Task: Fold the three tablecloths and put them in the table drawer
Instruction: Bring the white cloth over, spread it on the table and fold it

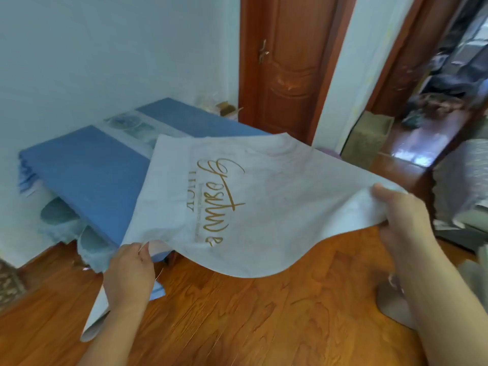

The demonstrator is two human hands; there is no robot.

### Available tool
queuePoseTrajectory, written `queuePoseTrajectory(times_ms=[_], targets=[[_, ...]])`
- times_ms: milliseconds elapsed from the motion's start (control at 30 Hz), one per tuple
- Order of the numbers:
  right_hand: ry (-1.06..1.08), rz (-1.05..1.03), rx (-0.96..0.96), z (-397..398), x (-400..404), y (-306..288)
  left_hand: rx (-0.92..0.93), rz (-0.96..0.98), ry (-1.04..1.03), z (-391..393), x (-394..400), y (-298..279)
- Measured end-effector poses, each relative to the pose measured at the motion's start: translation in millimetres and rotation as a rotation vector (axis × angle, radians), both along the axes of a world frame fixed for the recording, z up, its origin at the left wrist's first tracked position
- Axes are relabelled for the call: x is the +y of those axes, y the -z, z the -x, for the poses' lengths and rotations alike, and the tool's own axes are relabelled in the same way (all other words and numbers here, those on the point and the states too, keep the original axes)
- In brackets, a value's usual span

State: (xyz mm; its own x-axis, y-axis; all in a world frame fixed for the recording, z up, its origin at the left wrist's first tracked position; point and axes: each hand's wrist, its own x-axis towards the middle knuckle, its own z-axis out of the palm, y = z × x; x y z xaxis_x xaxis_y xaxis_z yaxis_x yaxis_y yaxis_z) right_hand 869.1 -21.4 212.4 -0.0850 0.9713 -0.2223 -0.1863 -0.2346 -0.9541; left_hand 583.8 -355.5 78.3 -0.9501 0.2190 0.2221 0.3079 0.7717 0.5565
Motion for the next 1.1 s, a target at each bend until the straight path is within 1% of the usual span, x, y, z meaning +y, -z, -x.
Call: queuePoseTrajectory(times_ms=[133,300,400,467,533,567,633,767,867,967,1100], targets=[[0.1,-0.13,0.053,-86.9,13.5,-56.8,0.051,-0.026,0.098,-52.7,34.0,-40.7],[0.208,-0.243,0.066,-235.7,10.9,-121.6,0.131,-0.133,0.228,-149.0,97.6,-108.0],[0.315,-0.375,0.051,-327.9,15.3,-196.4,0.16,-0.092,0.316,-201.9,167.8,-187.2],[0.411,-0.426,0.131,-391.8,15.4,-250.6,0.218,-0.05,0.404,-243.7,211.8,-250.2],[0.46,-0.462,0.266,-457.2,11.5,-291.0,0.259,-0.04,0.462,-293.9,247.9,-303.9],[0.489,-0.49,0.299,-489.4,8.4,-306.0,0.27,-0.041,0.485,-320.0,263.6,-323.9],[0.577,-0.539,0.306,-544.3,-2.8,-332.0,0.305,-0.01,0.543,-372.8,292.9,-354.3],[0.686,-0.637,0.29,-637.3,-15.5,-372.2,0.434,0.052,0.679,-473.4,352.1,-401.5],[0.778,-0.659,0.273,-701.2,-12.7,-387.7,0.496,0.071,0.789,-546.4,395.4,-428.7],[0.89,-0.635,0.238,-764.4,-3.1,-388.6,0.529,0.069,0.878,-610.6,436.9,-438.8],[1.021,-0.563,0.095,-841.3,25.5,-375.8,0.588,0.029,0.958,-680.1,497.7,-440.8]])
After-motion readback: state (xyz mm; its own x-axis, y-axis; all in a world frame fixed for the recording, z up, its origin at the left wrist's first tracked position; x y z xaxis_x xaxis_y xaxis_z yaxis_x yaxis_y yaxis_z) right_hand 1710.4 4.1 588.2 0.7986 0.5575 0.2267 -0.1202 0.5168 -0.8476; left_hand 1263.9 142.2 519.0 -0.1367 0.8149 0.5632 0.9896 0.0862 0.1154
